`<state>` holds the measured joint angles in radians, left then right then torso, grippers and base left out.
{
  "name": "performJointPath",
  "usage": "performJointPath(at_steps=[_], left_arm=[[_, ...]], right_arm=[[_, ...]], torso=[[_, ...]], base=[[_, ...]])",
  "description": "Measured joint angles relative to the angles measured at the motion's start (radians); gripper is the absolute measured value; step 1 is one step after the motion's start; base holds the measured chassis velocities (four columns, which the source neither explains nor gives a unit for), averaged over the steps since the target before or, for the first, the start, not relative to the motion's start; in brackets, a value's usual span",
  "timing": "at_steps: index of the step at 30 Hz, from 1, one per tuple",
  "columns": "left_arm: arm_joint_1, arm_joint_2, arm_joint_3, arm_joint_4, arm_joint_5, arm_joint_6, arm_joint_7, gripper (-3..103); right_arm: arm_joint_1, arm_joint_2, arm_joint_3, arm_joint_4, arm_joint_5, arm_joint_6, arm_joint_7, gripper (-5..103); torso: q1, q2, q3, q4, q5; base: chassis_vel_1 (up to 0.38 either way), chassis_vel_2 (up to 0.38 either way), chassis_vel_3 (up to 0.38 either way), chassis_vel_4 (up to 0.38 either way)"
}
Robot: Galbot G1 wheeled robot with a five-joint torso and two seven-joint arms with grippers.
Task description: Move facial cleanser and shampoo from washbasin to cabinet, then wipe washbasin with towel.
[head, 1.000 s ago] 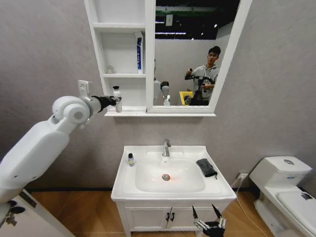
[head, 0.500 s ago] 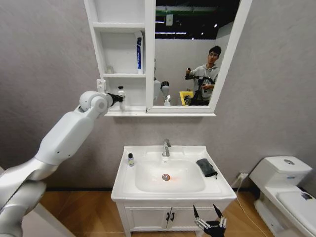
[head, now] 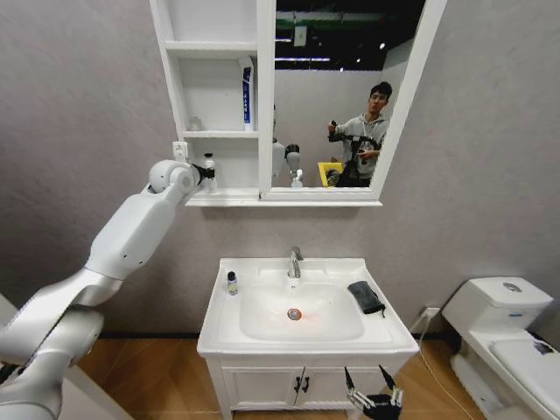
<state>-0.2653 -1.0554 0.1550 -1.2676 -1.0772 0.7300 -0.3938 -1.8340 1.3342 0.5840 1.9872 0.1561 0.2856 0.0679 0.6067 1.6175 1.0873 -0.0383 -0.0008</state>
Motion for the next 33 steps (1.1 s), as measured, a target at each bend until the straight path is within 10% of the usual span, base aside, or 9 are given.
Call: performJointPath(at_steps=[10, 18, 26, 33], left_arm=[[0.050, 0.075, -0.011, -0.161, -0.054, 0.006, -0.022, 70], [0.306, 0.292, -0.123, -0.521, -0.134, 0.002, -0.042, 98], [0.850, 0.376, -0.269, -0.731, 0.184, -0.304, 0.192, 100], [1.148, 0.182, -0.296, -0.634, 0.466, -0.485, 0.254, 99]], right_arm=[[0.011, 0.003, -0.012, -0.009, -0.002, -0.005, -0.001, 100], [0.018, 0.007, -0.020, -0.018, -0.005, -0.009, -0.001, 100], [0.010, 0.015, -0.026, -0.012, -0.008, -0.007, 0.006, 100], [-0.006, 0.019, -0.024, 0.016, -0.008, 0.010, 0.045, 100]], torso=[[0.000, 0.000, 0.000, -0.0003, 0.0008], [0.000, 0.000, 0.000, 0.0002, 0.0007], [0.000, 0.000, 0.000, 0.0000, 0.0003], [0.000, 0.000, 0.000, 0.0001, 0.0009]], base=[[0.000, 0.000, 0.000, 0.000], [0.000, 0.000, 0.000, 0.000], [0.000, 0.000, 0.000, 0.000], [0.000, 0.000, 0.000, 0.000]])
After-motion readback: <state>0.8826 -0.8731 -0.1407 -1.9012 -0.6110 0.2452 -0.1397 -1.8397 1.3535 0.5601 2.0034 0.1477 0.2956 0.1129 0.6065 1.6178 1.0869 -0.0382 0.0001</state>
